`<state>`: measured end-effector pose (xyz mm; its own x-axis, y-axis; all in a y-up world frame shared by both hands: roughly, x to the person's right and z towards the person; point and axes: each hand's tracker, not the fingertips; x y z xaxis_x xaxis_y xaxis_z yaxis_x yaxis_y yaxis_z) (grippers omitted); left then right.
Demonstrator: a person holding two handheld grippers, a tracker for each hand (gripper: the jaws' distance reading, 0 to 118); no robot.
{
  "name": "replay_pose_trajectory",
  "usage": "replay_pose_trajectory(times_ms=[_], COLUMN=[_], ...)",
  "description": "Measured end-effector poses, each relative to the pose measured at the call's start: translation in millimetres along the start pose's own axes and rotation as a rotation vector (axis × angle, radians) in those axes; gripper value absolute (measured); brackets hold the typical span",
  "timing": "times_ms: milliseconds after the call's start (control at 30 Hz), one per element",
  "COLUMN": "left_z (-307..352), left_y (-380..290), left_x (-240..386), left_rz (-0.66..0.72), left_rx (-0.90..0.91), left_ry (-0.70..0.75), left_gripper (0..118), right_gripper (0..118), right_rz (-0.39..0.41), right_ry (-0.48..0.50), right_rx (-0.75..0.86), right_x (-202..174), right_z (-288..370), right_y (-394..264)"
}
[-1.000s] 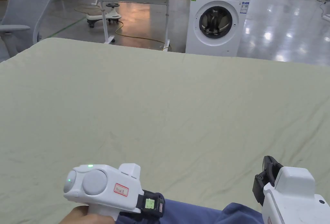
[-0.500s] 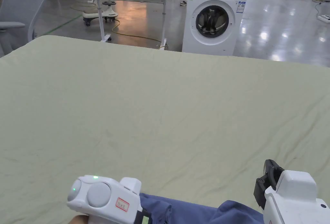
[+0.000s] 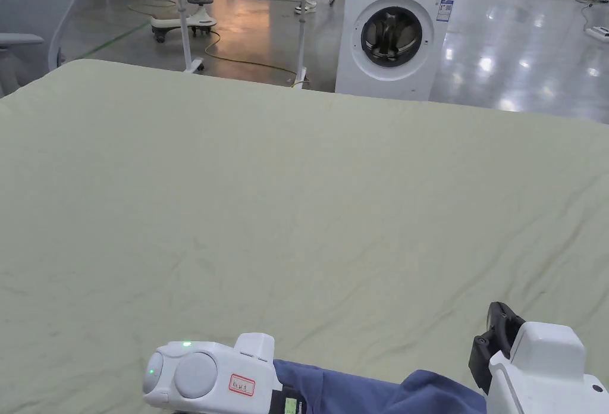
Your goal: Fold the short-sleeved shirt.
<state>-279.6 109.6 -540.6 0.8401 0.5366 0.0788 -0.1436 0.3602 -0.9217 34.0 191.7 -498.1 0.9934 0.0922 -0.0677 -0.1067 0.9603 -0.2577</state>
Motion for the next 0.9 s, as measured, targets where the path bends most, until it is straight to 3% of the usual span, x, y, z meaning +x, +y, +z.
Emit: replay_pose_trajectory(times_ms=[200, 333, 467, 533, 733, 900], left_z=[28, 76, 118, 129, 113, 79], left_y=[7, 18, 24, 22, -5, -19], left_x=[-3, -25, -77, -105, -164, -174], left_rz=[-0.036, 0.005, 0.067, 0.101, 0.258, 0.361], left_rx=[-0.028, 0.082, 0.179, 0.194, 0.127, 0.129], left_ry=[-0.02, -0.102, -0.064, -0.025, -0.153, -0.403], left_gripper=[9, 41, 53, 56, 56, 56], right_gripper=[0, 0, 0, 0, 0, 0], right_rz=[0.008, -0.001, 0.0, 0.001, 0.001, -0.009], right_ry=[0.001, 0.004, 0.009, 0.015, 0.032, 0.036], right_rx=[0.003, 0.011, 0.017, 0.018, 0.011, 0.001], right_x=[1, 2, 1, 0, -6, -9], right_z=[-1, -2, -3, -4, -5, -6], right_y=[2, 4, 8, 9, 8, 6])
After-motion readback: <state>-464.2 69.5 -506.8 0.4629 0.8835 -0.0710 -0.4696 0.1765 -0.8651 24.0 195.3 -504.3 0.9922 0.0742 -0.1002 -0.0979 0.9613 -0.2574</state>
